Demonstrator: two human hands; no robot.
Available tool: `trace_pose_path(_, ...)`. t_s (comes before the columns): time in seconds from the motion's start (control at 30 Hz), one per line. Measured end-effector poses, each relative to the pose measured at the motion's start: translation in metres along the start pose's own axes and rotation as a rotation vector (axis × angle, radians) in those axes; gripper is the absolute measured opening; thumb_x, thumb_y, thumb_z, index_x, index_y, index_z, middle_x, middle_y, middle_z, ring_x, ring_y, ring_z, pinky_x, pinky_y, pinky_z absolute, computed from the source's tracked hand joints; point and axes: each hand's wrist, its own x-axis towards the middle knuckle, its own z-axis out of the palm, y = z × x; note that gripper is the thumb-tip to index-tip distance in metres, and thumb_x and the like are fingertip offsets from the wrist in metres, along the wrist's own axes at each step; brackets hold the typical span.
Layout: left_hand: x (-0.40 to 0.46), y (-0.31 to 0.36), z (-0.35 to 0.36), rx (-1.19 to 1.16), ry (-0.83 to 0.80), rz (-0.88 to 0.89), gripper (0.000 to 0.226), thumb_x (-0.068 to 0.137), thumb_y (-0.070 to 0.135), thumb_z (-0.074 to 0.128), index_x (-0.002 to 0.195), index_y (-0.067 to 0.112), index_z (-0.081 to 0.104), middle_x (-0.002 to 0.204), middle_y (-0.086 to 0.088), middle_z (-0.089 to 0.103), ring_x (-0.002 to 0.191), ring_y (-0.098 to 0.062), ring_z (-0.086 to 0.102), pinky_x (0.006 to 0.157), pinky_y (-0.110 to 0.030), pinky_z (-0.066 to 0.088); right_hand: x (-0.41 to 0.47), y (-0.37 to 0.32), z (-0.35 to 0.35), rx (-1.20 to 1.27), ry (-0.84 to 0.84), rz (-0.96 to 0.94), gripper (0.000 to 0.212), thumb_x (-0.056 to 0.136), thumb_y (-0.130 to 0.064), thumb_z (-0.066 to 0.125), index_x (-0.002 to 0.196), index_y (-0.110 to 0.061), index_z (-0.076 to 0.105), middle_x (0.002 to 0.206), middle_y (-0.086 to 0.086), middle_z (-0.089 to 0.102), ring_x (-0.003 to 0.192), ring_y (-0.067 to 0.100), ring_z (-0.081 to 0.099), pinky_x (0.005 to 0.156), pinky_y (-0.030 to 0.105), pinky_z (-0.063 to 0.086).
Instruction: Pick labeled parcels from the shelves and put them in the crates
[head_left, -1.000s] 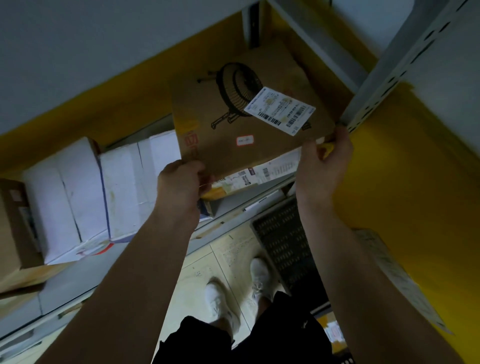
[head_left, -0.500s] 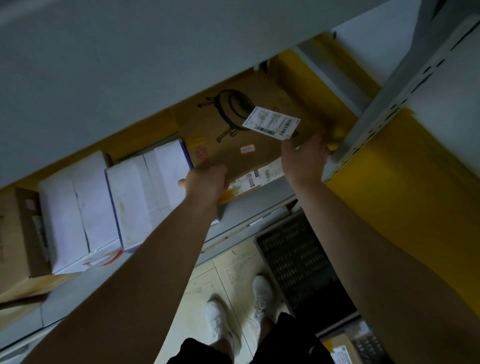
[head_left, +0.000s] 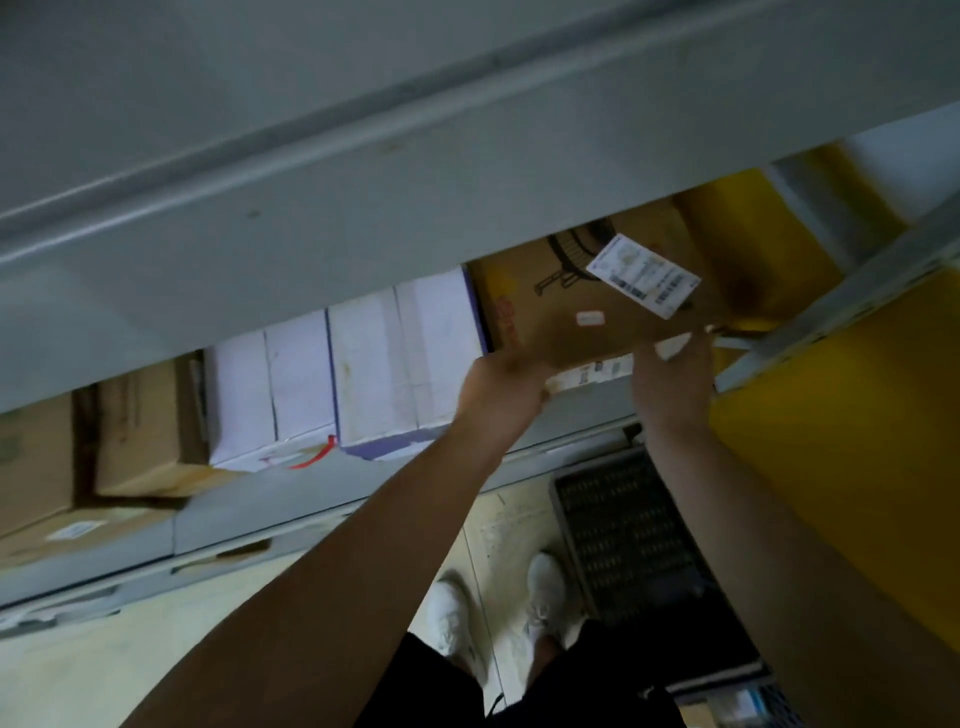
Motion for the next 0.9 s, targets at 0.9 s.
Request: trace_pose_path(0.9, -0.067, -0.176, -0.180, -0.524, 0.022, -0.033, 0.027, 0.104, 0.024, 0.069, 0.129, 0.016, 0.062, 0.116, -0.003, 0.071, 0.108, -0.020, 0.069, 0.094, -0.039, 0.057, -0.193, -0.014, 0.054, 0.327, -0.475, 0.408, 0.046, 0.094, -0.046, 0.070, 0.137, -0.031, 0.062, 0.135, -0.002, 0.068, 0.133, 0.022, 0.060, 0.096, 0.046, 0.059)
